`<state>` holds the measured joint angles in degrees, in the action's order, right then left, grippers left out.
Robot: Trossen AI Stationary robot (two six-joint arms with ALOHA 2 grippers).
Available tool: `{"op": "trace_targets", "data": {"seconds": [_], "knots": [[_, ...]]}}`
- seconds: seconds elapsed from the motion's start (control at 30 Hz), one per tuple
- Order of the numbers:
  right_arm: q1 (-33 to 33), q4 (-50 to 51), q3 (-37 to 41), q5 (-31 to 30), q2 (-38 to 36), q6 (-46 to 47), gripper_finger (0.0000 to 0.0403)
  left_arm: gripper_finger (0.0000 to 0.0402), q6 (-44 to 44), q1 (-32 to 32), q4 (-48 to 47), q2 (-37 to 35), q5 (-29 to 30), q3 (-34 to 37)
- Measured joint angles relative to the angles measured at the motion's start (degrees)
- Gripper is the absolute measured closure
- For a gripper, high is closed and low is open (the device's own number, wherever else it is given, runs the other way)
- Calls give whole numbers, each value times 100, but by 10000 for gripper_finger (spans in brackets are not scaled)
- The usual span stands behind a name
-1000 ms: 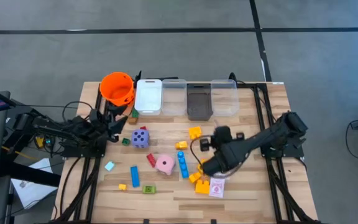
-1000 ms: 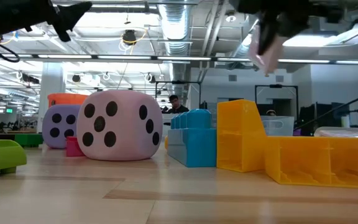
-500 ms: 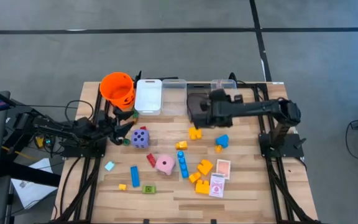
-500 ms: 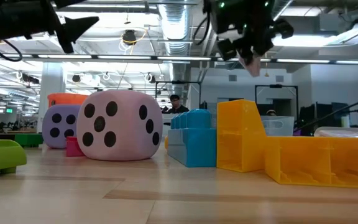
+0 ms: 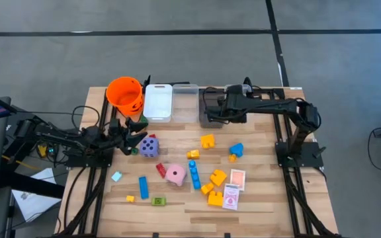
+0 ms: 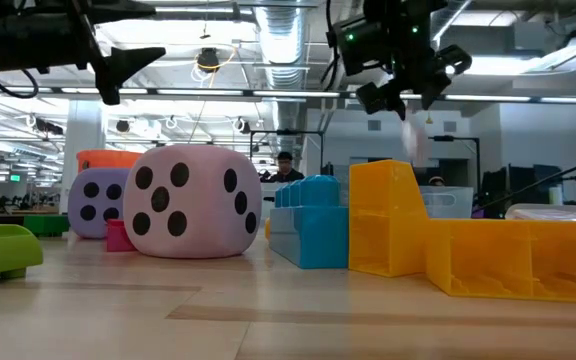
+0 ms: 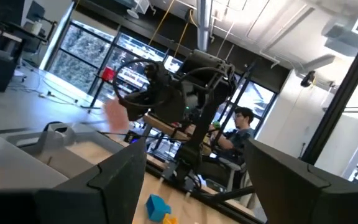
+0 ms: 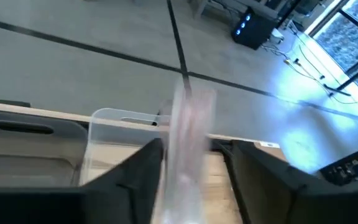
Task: Pick & Place Toys
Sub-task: Put the red deck of cards into the right transparent bin, then put the yellow game piece into the black bin
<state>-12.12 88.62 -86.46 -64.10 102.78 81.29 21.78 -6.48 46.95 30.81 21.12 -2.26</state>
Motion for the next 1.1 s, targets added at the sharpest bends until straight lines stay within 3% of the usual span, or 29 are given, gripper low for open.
{"op": "trace_targets", "data": {"seconds": [0.13,0.27,0.47,0.67,0.9,1.1], "knots": [[99,-38,0,15,0,-77,144,137,-2,0,64,-1,1,0],[553,-58,-2,-33,0,-134,131,137,-4,2,69,-2,1,0],[1838,-52,-4,-33,0,-310,129,137,-188,2,69,0,2,0],[3348,-35,-140,-84,0,136,128,137,-186,2,67,0,3,0],[5028,149,-808,-1147,-2,81,128,137,-186,2,67,-1,3,0],[5701,140,-1636,-1578,-70,-387,128,137,-256,2,127,-2,5,0]]}}
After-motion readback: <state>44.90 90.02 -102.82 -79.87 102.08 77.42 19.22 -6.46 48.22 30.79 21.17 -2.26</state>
